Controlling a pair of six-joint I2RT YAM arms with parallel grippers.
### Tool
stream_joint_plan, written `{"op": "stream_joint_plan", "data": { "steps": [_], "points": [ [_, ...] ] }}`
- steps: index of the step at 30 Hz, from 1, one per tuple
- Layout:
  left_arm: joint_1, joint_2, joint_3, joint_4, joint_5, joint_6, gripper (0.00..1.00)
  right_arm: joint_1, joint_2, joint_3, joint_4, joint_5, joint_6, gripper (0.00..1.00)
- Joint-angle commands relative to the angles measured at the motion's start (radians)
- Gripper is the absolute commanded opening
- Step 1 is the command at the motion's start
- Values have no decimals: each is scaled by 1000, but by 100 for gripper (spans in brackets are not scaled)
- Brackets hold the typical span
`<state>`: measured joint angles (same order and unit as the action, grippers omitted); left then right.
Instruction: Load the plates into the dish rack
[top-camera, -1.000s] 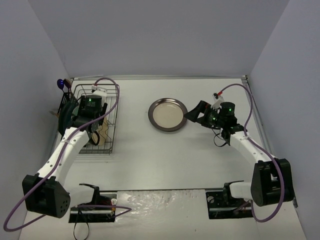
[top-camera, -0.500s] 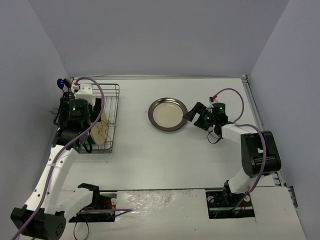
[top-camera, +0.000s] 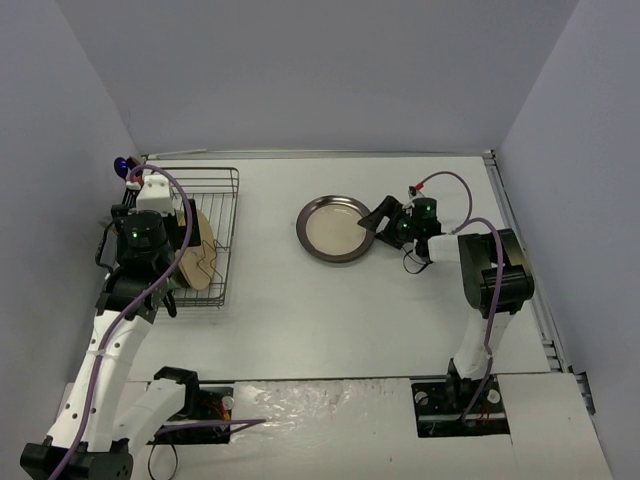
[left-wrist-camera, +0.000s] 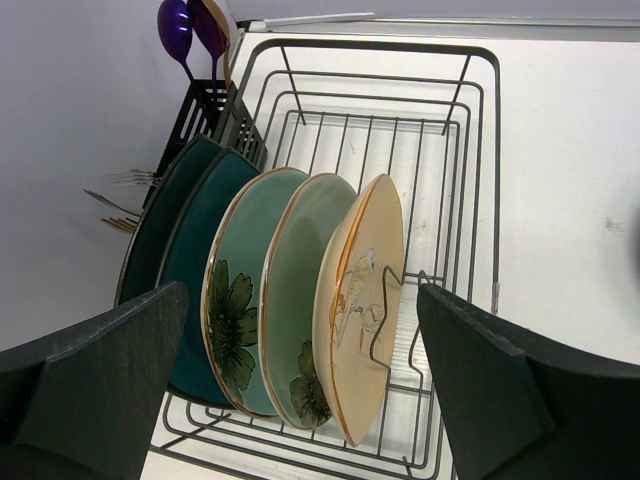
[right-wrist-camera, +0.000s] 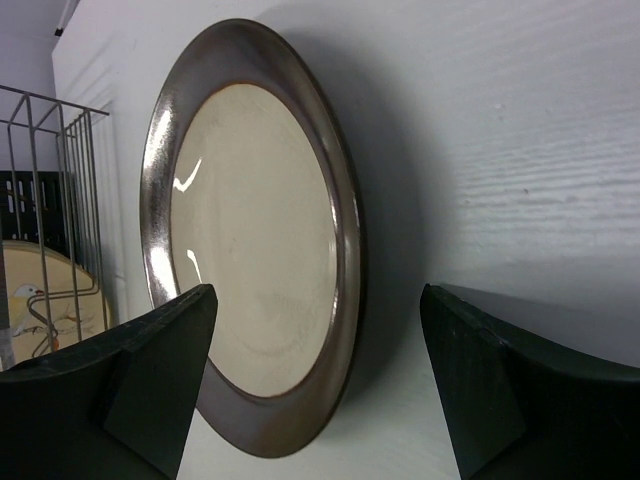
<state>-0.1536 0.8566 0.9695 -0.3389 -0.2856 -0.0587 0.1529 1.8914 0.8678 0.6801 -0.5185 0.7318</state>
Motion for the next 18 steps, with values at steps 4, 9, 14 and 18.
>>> {"op": "stream_joint_plan", "data": {
  "steps": [4, 9, 14, 18],
  "points": [
    [11, 2, 20, 74, 25, -30, 97, 34, 109, 45, 78, -37, 23, 75],
    [11, 4, 18, 74, 29, -26, 97, 40, 151, 49, 87, -55, 24, 64],
    [10, 5, 16, 72, 79, -38, 97, 40, 165, 42, 102, -70, 20, 42],
    [11, -9, 13, 76, 137, -81, 97, 38, 160, 34, 118, -86, 29, 17]
  ]
}}
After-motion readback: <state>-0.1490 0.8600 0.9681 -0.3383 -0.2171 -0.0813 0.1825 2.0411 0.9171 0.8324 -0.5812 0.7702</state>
